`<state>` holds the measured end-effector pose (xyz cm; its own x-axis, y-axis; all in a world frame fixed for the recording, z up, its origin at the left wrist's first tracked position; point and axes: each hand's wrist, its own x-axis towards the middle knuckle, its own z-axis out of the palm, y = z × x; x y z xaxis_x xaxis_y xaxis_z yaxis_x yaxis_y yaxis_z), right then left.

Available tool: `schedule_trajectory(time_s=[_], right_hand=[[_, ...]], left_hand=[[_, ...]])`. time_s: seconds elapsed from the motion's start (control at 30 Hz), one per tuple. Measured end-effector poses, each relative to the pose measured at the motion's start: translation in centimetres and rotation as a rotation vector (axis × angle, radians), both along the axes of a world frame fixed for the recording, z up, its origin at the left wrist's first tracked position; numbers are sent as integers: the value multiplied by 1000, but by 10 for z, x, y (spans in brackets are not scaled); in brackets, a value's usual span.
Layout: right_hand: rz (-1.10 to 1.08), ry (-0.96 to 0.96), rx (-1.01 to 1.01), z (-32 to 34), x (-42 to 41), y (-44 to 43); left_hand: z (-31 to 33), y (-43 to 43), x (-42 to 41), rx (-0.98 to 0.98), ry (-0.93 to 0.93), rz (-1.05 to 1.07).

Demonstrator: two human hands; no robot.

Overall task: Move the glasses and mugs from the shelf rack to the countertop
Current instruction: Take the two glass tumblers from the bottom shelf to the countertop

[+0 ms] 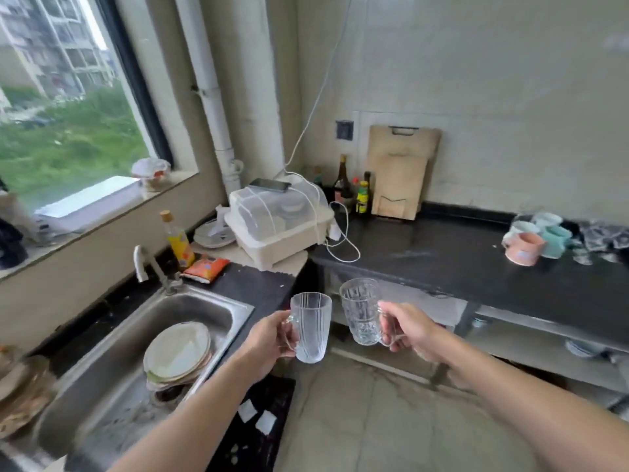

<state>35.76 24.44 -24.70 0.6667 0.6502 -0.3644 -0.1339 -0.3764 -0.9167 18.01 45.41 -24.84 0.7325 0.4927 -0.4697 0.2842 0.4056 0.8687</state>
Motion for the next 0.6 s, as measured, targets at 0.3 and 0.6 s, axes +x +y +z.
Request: schedule_trajectory(time_s=[0.3, 0.6], right_hand=[[-346, -25, -32, -14, 141, -67], [-726, 24, -38, 6, 221, -163]], left_hand=[[-6, -17, 231, 64, -15, -369], [5, -95, 423, 134, 13, -677]])
